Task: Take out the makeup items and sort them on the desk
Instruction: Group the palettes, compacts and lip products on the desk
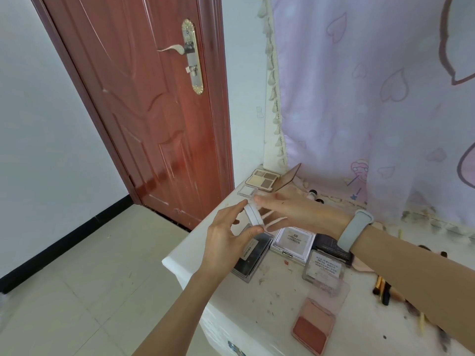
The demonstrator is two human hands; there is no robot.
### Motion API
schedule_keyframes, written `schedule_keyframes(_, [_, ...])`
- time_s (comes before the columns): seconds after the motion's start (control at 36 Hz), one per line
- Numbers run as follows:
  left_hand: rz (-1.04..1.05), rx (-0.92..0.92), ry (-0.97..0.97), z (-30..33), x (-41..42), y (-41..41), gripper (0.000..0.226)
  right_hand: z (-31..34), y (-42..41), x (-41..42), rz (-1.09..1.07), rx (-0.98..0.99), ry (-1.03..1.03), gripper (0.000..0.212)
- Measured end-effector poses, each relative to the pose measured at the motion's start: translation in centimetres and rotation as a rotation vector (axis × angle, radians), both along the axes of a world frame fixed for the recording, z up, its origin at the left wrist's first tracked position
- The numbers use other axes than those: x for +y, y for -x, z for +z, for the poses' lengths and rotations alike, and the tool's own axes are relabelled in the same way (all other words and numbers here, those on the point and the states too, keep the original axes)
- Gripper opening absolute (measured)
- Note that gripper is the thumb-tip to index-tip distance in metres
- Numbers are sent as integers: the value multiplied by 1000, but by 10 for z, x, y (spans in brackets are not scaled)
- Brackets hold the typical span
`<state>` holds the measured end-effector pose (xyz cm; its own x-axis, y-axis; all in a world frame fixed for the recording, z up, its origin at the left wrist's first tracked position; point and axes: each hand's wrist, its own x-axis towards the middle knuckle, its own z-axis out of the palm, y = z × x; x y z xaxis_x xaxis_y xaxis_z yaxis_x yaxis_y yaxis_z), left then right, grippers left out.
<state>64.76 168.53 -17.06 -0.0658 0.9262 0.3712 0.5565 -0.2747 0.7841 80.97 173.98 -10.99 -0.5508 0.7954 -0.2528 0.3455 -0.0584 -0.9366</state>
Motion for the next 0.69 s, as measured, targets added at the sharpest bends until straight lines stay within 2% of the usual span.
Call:
schedule_keyframes(0.08, [-3,-2,12,0,1,1,63,-2,2,-1,3,-131,-38,43])
schedule_keyframes(0.17, [3,-14,17,0,1,3,64,-1,3,0,34,-148,-64,29])
schedule_keyframes(0.33, [-2,-53,9,1,1,4,68,-1,7,4,-34,-59,22,45])
schedule_keyframes(0.47, [-11,-79,86,-5,9,9,61,-8,9,10,-50,-153,-184,44])
schedule_keyframes(0.58, [13,-289,193,-11,21,19,48,-16,-1,21,-109,-171,-300,46])
schedule_keyframes(0.69, [77,-361,253,-20,39,32,62,-33,-8,29,-136,-244,-419,42])
